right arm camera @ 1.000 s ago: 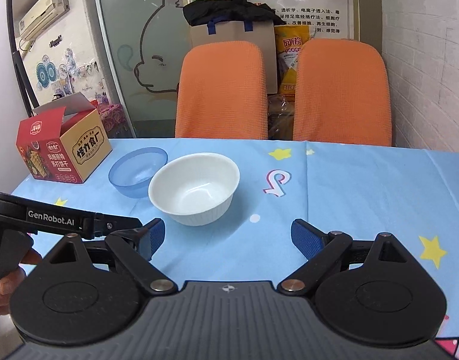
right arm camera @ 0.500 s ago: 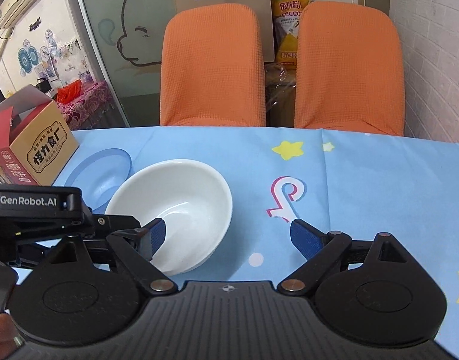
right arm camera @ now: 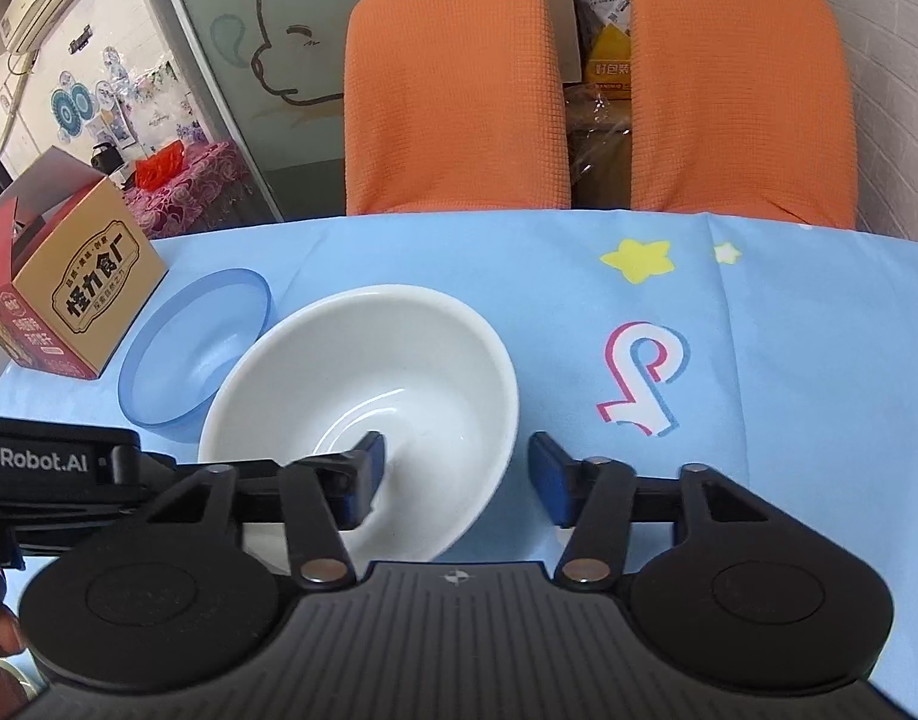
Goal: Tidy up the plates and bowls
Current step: 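Move the left gripper to the white ceramic bowl rim and close it, then carry the white bowl into the steel bowl and open the left gripper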
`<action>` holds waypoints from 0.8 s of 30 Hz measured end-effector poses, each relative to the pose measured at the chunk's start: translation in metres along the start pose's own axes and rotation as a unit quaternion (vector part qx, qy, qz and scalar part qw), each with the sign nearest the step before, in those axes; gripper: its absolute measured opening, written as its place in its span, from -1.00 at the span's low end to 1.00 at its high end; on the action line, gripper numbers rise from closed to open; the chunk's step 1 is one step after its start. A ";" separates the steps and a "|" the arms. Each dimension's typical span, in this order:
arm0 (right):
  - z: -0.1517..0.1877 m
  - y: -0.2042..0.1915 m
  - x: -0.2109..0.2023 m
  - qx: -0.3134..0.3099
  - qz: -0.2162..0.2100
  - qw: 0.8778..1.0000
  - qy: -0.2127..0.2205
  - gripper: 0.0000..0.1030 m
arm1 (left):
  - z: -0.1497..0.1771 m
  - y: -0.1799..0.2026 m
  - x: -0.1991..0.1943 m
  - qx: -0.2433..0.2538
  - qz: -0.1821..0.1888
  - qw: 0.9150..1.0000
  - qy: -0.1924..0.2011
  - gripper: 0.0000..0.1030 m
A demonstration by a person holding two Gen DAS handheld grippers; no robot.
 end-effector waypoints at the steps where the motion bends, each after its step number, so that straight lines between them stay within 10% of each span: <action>1: 0.001 -0.003 0.000 -0.006 -0.007 1.000 -0.003 0.23 | 0.000 0.002 -0.001 0.010 -0.001 1.000 0.006 -0.78; 15: 0.006 -0.036 -0.035 -0.066 -0.012 0.998 0.018 0.12 | 0.015 0.017 -0.044 0.066 0.002 0.997 0.031 -0.77; 24: 0.051 -0.060 -0.111 -0.086 0.015 0.994 0.073 0.25 | 0.088 0.032 -0.099 0.132 0.016 0.990 0.037 -0.77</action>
Point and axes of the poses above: each gripper's, at about its wrist camera, not at the fingertips, and x roughly the way its jaws point, y to its right, z to its underside, the point moved 6 cm from there along x, roughly the way its jaws point, and after that the axes turned 6 degrees about -z, right-handed, at the moved point
